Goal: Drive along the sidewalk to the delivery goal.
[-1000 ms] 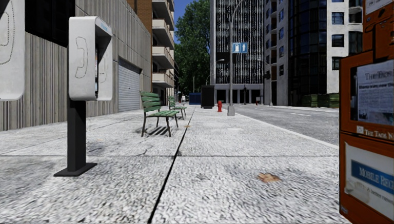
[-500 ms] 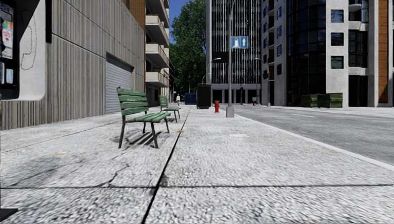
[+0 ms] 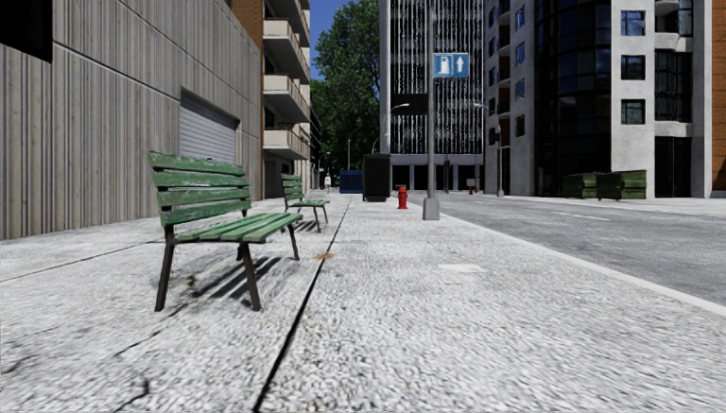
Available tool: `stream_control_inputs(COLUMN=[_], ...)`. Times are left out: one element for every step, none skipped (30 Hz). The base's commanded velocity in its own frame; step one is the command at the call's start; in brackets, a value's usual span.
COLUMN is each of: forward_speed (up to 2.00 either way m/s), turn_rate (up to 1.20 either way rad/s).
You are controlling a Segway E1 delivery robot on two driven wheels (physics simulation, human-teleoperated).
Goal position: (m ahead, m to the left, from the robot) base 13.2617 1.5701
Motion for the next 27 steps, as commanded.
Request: stream_control_inputs(forward_speed=[2.00,2.00,2.00,2.00,2.00,2.00,2.00,2.00,2.00,2.00,2.00,2.00,2.00,2.00,2.00,2.00,2.00,2.00,2.00,2.00,2.00,2.00,2.00,2.00,2.00,2.00,2.00], turn_rate=[0.00,0.00,0.00,0.00,0.00,0.00,0.00,0.00,0.00,0.00,0.00,0.00,0.00,0.00,0.00,0.00,0.00,0.00,0.00,0.00,0.00,0.00,0.00,0.00,0.00,0.00,0.00])
